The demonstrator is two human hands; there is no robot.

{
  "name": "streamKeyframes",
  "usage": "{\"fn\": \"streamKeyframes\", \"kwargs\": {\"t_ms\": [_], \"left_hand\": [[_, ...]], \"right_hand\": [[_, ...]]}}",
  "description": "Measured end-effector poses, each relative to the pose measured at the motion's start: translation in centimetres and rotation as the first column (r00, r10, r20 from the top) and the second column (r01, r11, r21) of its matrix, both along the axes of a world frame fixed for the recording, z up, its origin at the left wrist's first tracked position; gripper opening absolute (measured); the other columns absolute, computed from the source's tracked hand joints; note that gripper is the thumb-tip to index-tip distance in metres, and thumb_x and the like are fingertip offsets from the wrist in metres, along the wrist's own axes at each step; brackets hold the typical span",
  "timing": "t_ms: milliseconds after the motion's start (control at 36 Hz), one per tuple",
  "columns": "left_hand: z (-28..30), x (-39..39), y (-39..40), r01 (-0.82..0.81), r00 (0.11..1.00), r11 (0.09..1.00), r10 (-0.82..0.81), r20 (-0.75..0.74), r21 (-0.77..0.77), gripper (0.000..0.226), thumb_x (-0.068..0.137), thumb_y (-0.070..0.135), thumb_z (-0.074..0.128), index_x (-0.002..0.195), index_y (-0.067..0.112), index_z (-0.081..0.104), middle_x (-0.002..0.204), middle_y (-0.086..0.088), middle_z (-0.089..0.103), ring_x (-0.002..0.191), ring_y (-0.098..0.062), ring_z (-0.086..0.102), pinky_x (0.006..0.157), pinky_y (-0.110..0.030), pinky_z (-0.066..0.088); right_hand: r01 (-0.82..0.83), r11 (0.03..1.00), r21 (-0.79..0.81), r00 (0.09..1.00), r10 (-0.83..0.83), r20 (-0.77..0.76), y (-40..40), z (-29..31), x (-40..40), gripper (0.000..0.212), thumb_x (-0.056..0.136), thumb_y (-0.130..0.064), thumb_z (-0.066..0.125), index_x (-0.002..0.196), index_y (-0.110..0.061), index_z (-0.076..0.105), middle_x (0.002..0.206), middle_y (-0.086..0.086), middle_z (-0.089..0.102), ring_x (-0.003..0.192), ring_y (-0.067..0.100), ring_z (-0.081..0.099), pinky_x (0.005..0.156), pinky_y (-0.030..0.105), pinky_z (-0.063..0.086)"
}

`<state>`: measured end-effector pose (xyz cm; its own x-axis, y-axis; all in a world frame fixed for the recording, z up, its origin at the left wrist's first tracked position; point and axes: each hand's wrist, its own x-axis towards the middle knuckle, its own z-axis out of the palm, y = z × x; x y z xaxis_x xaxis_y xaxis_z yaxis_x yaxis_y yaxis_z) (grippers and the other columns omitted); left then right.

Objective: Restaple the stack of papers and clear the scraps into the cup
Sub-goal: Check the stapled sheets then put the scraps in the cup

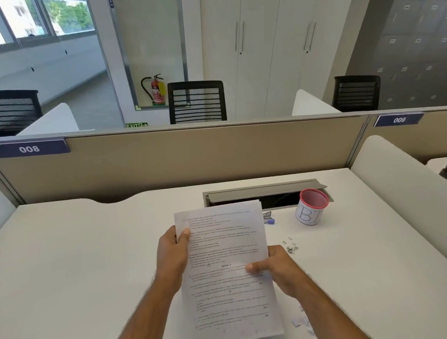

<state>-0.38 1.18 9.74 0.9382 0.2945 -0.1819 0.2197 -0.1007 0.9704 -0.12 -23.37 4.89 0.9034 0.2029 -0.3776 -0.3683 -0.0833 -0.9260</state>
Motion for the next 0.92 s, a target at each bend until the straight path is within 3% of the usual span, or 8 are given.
{"fn": "streamKeyframes", "kwargs": {"t_ms": [306,472,778,833,917], "left_hand": [[-1.4,0.7,0.0,0.002,0.999,1.000,-0.002,-0.051,-0.002,0.019,0.106,0.030,0.050,0.113,0.022,0.066,0.101,0.000,0.076,0.086,-0.026,0.076,0.075,-0.048,0.064],[-2.9,1.5,0.4,0.039,0.993,0.991,-0.053,-0.109,-0.126,0.018,0.102,0.023,0.059,0.117,0.023,0.069,0.104,0.000,0.079,0.090,-0.028,0.077,0.080,-0.055,0.063],[-5.2,2.8,0.8,0.036,0.978,0.975,-0.079,-0.192,-0.218,0.021,0.098,0.012,0.064,0.118,0.013,0.071,0.102,-0.005,0.080,0.089,-0.028,0.078,0.082,-0.053,0.063],[-5.4,3.2,0.7,0.015,0.979,0.981,-0.054,-0.196,-0.195,0.019,0.098,0.012,0.064,0.115,0.014,0.072,0.101,-0.004,0.080,0.086,-0.028,0.079,0.081,-0.053,0.063],[-5.4,3.6,0.7,-0.011,0.982,0.989,-0.018,-0.191,-0.149,0.016,0.099,0.013,0.063,0.111,0.017,0.072,0.097,-0.003,0.080,0.083,-0.026,0.079,0.079,-0.051,0.064]], "right_hand": [[0.001,1.000,0.004,0.999,-0.001,-0.047,0.1,-1.9,0.7,0.041,0.076,0.000,0.080,0.117,-0.005,0.072,0.112,0.011,0.076,0.102,0.035,0.073,0.093,0.054,0.057],[0.026,0.999,0.024,0.996,-0.024,-0.083,0.0,-3.2,1.5,0.051,0.069,-0.007,0.085,0.118,-0.006,0.072,0.115,0.011,0.076,0.103,0.036,0.073,0.094,0.056,0.056],[0.046,0.997,0.065,0.991,-0.037,-0.128,0.0,-4.4,3.1,0.041,0.076,0.004,0.080,0.117,-0.003,0.073,0.113,0.011,0.076,0.104,0.032,0.073,0.097,0.051,0.056],[0.032,0.998,0.063,0.994,-0.025,-0.104,0.0,-4.3,3.5,0.038,0.079,-0.003,0.081,0.116,-0.004,0.073,0.113,0.009,0.076,0.103,0.030,0.074,0.096,0.049,0.057],[0.110,0.993,0.032,0.994,-0.110,-0.011,0.1,-3.8,4.6,0.038,0.087,-0.032,0.078,0.109,-0.001,0.074,0.105,0.008,0.078,0.098,0.027,0.075,0.090,0.045,0.060]]}}
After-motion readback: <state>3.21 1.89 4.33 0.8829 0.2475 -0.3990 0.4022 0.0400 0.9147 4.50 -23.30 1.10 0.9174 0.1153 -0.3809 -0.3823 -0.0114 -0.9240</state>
